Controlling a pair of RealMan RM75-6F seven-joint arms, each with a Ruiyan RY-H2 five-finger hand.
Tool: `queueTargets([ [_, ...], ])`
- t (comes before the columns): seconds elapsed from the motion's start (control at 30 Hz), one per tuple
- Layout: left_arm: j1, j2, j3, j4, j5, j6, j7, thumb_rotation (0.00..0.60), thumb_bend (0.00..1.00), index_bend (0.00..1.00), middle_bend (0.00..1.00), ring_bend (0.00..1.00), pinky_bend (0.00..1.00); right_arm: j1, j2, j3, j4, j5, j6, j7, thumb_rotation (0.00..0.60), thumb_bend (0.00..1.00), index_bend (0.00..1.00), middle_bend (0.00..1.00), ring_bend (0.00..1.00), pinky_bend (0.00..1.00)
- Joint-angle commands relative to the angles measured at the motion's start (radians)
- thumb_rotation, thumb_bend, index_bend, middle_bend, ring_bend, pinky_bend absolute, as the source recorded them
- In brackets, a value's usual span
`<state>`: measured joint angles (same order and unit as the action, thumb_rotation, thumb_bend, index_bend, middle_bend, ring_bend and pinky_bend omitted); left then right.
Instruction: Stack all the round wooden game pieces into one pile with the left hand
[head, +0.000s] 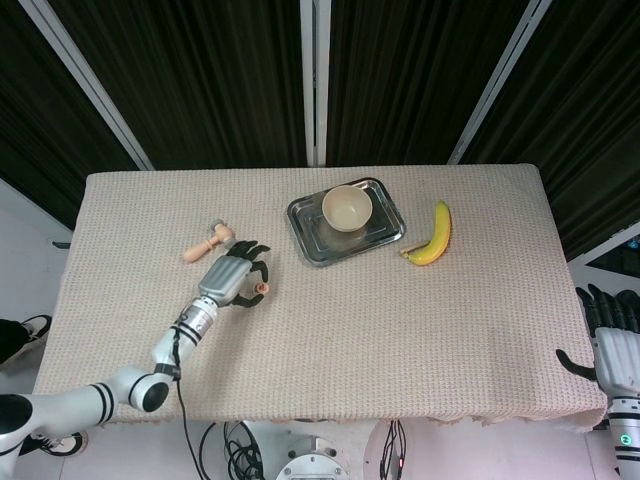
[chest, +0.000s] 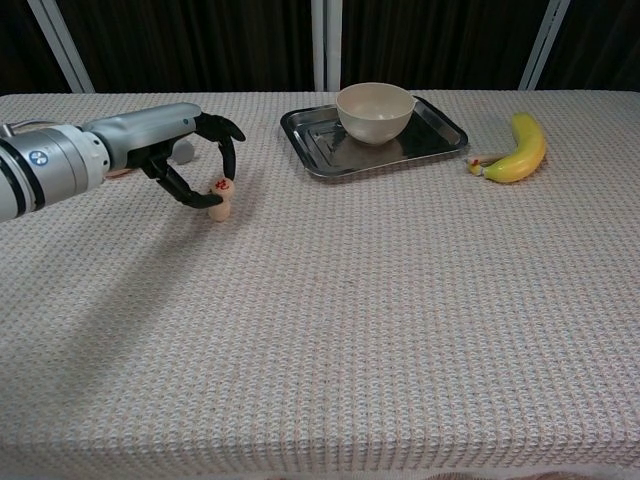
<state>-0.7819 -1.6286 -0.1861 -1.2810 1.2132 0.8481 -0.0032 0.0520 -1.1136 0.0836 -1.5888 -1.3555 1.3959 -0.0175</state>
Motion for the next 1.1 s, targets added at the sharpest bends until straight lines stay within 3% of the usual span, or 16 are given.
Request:
queueTargets([
  [0.03,0.002,0.003,0.001,0.001,0.001,0.001,-0.004,0.6,0.28,0.49,0.11,0.0,0.0,0.0,-0.002,-0.002,0.003,0.001,-0.002,-0.002,0.6,0.14,0.0,0.0,0.0,0.0],
  [1.1,0.012,0.014,0.007,0.005,0.005,-0.002,-0.043,0.6,0.28,0.44,0.1,0.0,0.0,0.001,-0.007,-0.006,0.002,0.005,-0.008,-0.017,0.6,0.14,0.0,0.0,0.0,0.0],
])
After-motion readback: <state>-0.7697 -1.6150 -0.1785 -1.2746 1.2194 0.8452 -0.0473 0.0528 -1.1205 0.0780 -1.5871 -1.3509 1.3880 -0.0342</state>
